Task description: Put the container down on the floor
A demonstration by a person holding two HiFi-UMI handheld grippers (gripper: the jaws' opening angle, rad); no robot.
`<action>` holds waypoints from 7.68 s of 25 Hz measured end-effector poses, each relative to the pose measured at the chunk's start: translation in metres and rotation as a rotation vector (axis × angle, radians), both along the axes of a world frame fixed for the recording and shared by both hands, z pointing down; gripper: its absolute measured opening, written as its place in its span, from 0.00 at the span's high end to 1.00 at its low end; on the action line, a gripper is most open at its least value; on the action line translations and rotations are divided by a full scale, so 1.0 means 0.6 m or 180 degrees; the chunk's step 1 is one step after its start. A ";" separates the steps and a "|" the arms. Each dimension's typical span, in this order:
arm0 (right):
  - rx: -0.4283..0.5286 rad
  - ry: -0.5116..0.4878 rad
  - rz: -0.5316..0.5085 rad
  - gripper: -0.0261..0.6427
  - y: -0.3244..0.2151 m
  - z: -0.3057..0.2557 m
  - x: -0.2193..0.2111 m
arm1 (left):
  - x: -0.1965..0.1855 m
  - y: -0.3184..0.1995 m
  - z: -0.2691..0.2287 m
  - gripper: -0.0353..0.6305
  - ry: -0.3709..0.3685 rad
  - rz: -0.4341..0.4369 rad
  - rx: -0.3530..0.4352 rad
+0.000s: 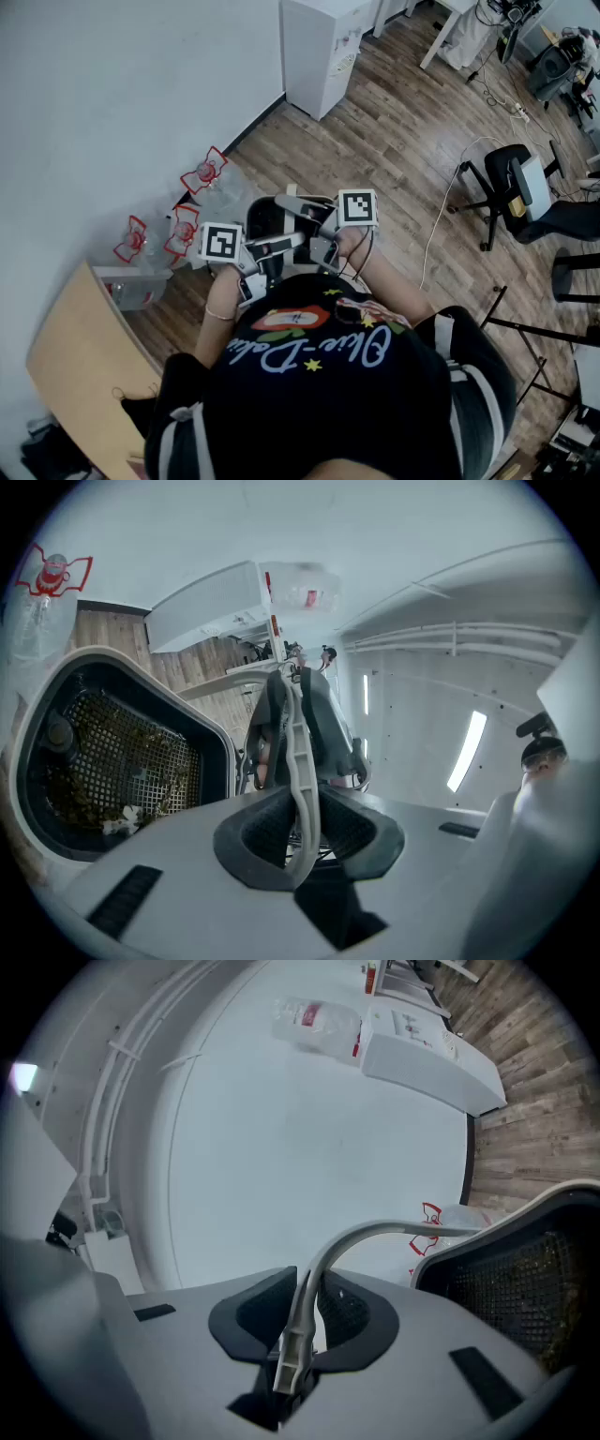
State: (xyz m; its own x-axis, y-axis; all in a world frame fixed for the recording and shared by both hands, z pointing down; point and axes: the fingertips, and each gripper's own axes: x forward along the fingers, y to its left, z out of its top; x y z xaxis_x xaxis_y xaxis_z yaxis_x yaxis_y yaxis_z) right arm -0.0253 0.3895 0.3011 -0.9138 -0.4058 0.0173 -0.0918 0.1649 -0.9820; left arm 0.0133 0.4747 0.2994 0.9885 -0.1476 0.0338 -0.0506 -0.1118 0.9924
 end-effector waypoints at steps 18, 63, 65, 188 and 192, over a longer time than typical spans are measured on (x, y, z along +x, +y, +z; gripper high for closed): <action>-0.0028 -0.0028 0.0011 0.87 0.001 0.006 0.000 | -0.001 0.001 0.009 0.85 -0.0069 0.0034 -0.0049; -0.0173 0.0000 0.0171 0.87 0.014 0.051 0.206 | 0.198 0.017 0.041 0.85 -0.0190 0.0085 -0.0210; -0.0171 0.0041 0.0199 0.87 0.009 0.055 0.209 | 0.199 0.013 0.042 0.85 -0.0175 0.0115 -0.0218; -0.0426 0.0661 -0.1297 0.87 -0.906 0.259 -0.012 | 0.044 -0.944 0.251 0.85 0.0034 -0.0988 -0.1004; -0.0405 0.0696 -0.1343 0.87 -0.911 0.300 -0.017 | 0.039 -0.948 0.295 0.85 -0.0028 -0.0986 -0.1110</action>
